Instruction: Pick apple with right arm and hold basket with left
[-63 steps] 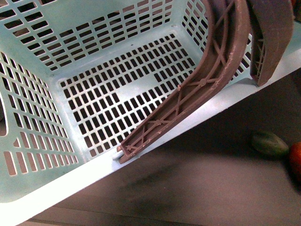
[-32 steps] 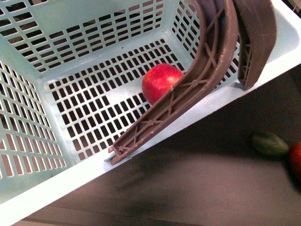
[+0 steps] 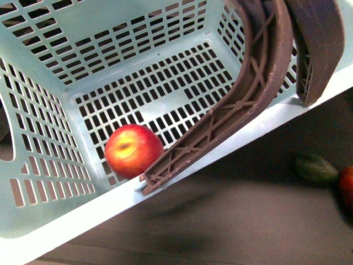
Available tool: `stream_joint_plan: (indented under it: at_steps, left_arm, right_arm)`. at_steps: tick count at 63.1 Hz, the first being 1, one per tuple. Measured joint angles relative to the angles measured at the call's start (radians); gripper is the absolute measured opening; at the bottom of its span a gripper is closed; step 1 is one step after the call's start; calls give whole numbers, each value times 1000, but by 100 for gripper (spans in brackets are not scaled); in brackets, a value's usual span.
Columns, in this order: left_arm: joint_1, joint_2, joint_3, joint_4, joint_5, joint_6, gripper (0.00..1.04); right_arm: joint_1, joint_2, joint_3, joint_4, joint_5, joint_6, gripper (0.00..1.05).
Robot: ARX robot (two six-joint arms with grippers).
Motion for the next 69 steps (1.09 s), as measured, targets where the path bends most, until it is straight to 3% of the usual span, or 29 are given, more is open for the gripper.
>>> stream_joint_plan:
  at_steps: [5, 8, 16, 40, 43, 48, 69]
  left_arm:
    - [0, 0, 0, 0, 0, -4, 15]
    - [1, 0, 0, 0, -3, -4, 15]
    - [2, 0, 0, 0, -10, 2, 15]
    - [1, 0, 0, 0, -2, -3, 15]
    - [1, 0, 0, 0, -2, -3, 15]
    - [1, 0, 0, 0, -1, -3, 15]
    - [1, 0, 0, 0, -1, -2, 15]
  right_arm:
    - [-8, -4, -13, 25, -31, -20, 94]
    - [-52, -50, -98, 214, -209, -140, 85]
    - [-113, -140, -249, 463, -406, -353, 66]
    - [-231, -296, -468, 528, -530, -480, 2]
    - [-279, -316, -488, 528, -603, -486, 2]
    - [-328, -343, -512, 527, -623, -486, 2]
    - [-340, -437, -581, 502, -633, -486, 2]
